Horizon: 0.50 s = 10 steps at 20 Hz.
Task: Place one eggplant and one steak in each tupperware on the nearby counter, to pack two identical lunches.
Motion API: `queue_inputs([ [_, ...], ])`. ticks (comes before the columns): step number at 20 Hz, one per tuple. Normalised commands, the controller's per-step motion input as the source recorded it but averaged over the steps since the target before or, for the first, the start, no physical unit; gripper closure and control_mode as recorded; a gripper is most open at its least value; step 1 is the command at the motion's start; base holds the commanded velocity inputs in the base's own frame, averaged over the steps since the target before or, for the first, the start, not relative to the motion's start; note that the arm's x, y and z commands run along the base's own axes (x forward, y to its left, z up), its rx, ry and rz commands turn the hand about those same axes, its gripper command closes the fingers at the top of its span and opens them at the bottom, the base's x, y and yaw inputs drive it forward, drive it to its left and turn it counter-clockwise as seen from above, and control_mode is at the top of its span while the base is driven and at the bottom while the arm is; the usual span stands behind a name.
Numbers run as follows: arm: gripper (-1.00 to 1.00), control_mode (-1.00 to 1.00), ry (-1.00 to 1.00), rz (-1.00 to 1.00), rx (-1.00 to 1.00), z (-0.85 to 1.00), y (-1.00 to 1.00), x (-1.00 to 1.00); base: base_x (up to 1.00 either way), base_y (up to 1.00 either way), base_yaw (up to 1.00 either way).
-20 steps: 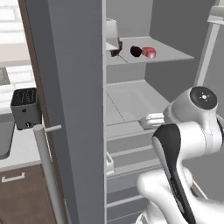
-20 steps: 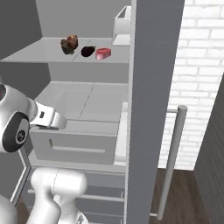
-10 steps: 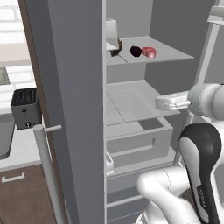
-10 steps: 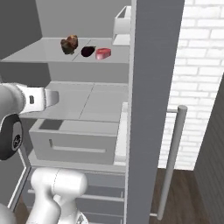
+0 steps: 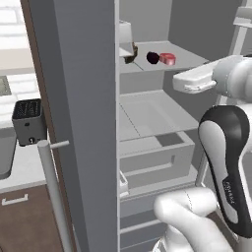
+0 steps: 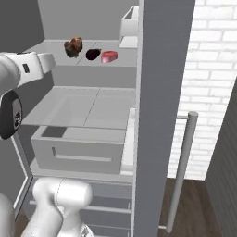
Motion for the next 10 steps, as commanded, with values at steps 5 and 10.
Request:
queue_inputs([
  [5, -1.00, -1.00, 0.43, 0.03, -0.08, 0.50, 0.28, 0.35, 0.00, 0.00, 0.00],
  [10, -1.00, -1.00, 0.00, -0.02, 0.00, -0.21, 0.03, 0.28, 0.00, 0.00, 0.00],
])
